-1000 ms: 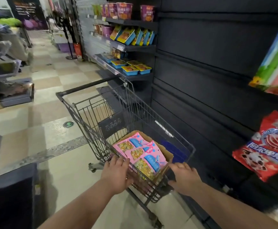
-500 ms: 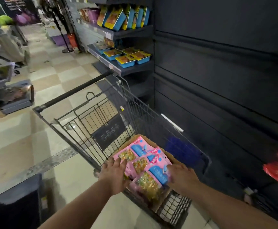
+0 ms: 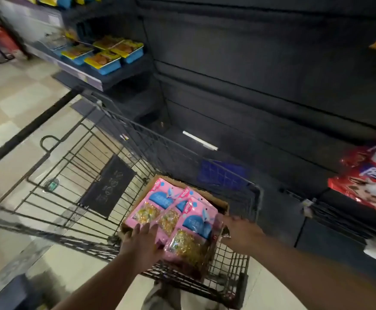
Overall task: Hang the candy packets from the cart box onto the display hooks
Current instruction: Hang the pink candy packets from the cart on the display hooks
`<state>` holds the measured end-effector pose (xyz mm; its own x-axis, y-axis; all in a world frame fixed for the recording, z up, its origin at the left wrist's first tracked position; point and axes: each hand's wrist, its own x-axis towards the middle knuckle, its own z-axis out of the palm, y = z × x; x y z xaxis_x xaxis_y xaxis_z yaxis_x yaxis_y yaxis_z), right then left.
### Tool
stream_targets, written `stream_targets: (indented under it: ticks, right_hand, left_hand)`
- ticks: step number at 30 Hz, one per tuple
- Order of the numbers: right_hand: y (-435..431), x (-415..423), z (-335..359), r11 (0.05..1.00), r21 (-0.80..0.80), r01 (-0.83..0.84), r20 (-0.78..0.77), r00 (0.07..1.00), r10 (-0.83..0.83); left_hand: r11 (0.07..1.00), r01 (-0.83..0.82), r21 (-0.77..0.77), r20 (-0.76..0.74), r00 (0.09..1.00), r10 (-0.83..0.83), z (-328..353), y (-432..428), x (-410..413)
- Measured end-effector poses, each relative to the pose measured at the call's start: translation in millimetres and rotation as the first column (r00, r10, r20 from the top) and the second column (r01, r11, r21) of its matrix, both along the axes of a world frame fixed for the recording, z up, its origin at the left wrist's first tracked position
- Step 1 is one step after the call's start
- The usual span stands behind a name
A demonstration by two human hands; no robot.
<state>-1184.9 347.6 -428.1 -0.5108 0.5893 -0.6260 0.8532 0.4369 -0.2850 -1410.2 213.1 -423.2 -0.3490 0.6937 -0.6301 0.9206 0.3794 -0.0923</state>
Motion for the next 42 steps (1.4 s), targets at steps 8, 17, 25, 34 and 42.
stream_targets:
  ticks: [8, 17, 25, 34, 42]
  right_hand:
    - [-5, -18, -14, 0.978, -0.044, 0.203, 0.079, 0.977, -0.199]
    - [-27, -79, -97, 0.76, -0.291, 0.581, 0.105, 0.809, -0.579]
    - [-35, -116, -167, 0.57, -0.329, 0.753, 0.196, 0.645, -0.738]
    - [-44, -125, -226, 0.134, -0.34, 0.931, 0.288, 0.239, -0.927]
    - [-50, -137, -235, -0.061, -0.363, 0.93, 0.278, 0.046, -0.959]
  left_hand:
    - [0.982, 0.179, -0.056, 0.129, 0.977, -0.171, -34, 47, -37]
    - [0.967, 0.215, -0.135, 0.245, 0.953, -0.177, -92, 92, -93]
    - [0.958, 0.235, -0.162, 0.309, 0.934, -0.177, -159, 118, -112]
    - [0.991, -0.053, -0.124, 0.406, 0.908, 0.099, -224, 135, -105]
    - [0.969, -0.238, -0.064, 0.427, 0.871, 0.242, -237, 139, -99]
